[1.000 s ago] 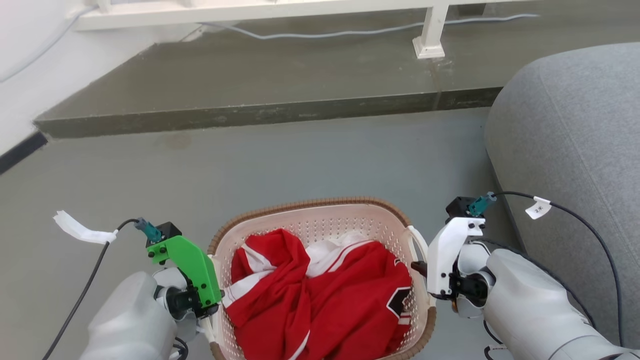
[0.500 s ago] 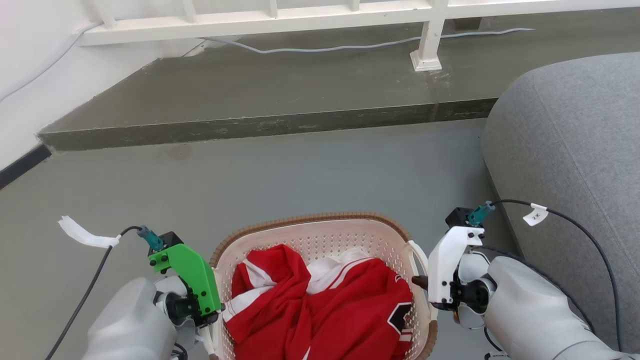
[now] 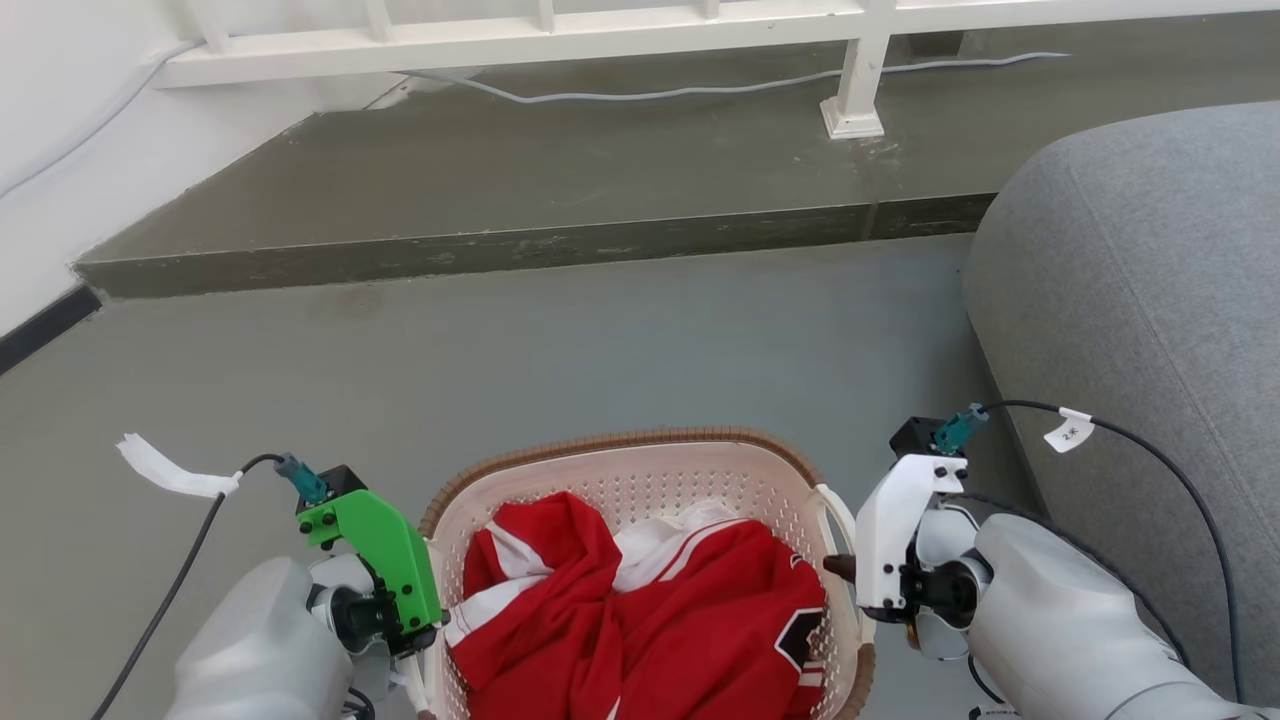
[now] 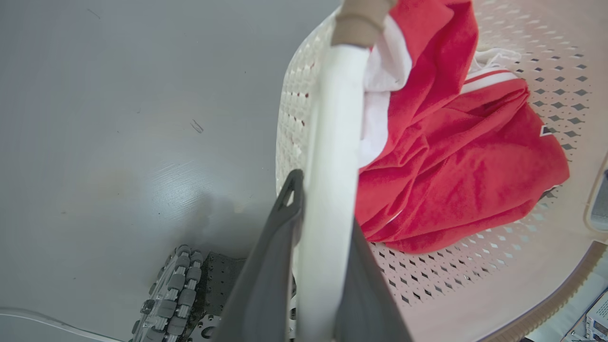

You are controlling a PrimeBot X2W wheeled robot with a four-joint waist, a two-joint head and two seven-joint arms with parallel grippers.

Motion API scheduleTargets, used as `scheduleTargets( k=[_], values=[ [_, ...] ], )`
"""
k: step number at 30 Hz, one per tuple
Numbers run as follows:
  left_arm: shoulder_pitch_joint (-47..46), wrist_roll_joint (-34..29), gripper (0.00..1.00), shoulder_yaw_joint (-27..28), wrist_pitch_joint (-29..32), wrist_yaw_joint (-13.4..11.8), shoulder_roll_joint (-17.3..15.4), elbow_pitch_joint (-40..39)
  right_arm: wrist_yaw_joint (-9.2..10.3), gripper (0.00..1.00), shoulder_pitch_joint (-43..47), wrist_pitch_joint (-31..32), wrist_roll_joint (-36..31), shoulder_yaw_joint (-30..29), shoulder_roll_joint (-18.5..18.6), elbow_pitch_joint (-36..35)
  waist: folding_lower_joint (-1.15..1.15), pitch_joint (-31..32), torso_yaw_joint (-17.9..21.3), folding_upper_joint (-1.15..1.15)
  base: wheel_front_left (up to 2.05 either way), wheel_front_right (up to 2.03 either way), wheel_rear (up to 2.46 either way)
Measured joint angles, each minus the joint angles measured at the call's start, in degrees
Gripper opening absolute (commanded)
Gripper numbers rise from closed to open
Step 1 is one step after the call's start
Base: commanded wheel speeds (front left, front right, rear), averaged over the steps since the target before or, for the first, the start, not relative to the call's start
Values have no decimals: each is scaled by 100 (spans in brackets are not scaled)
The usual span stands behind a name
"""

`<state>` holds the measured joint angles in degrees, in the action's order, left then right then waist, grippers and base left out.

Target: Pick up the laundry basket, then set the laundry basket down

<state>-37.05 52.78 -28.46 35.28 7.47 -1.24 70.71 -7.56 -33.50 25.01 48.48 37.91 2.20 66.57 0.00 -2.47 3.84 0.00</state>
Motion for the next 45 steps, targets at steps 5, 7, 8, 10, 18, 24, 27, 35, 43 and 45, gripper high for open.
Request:
scheduleTargets(
  k=[5,7,8,10,18,24,27,35,43,45],
  values=[
    [3,1,0,-18,-2,0,-3,-8,-1,0,-1,0,18,31,1,0,0,-8,-1,0,0,0,0],
    [5,4,0,-24,-3,0,-5,-14,0,0,-1,-2,18,54,1,0,0,-12,0,0,0,0,0],
    [7,18,0,-25,-7,0,-9,-15,0,0,-1,-4,18,60,1,0,0,-14,0,0,0,0,0],
    [9,42,0,-29,-12,0,-15,-15,0,0,-2,-9,19,77,1,0,0,-20,1,0,0,0,0],
    [15,42,0,-62,-63,0,-18,-19,0,0,-2,-35,49,115,1,1,0,-34,-5,0,0,0,0],
    [15,42,0,-107,-105,0,-25,-53,0,0,-4,-59,49,141,1,7,0,-41,-18,0,0,0,0],
    [15,42,0,-122,-105,0,-25,-58,0,0,-4,-60,53,146,2,7,0,-45,-24,0,0,0,0],
    [13,42,0,-135,-163,0,-34,-74,0,0,-8,-126,108,154,4,-9,0,-168,-29,0,0,0,0],
    [-49,37,0,-136,-368,0,-43,-85,0,0,-114,-240,112,167,4,-43,0,-474,-23,0,0,0,0],
    [-103,18,0,-142,-437,0,-44,-100,0,0,-171,-322,110,168,11,-63,0,-582,-21,0,0,0,0]
  ],
)
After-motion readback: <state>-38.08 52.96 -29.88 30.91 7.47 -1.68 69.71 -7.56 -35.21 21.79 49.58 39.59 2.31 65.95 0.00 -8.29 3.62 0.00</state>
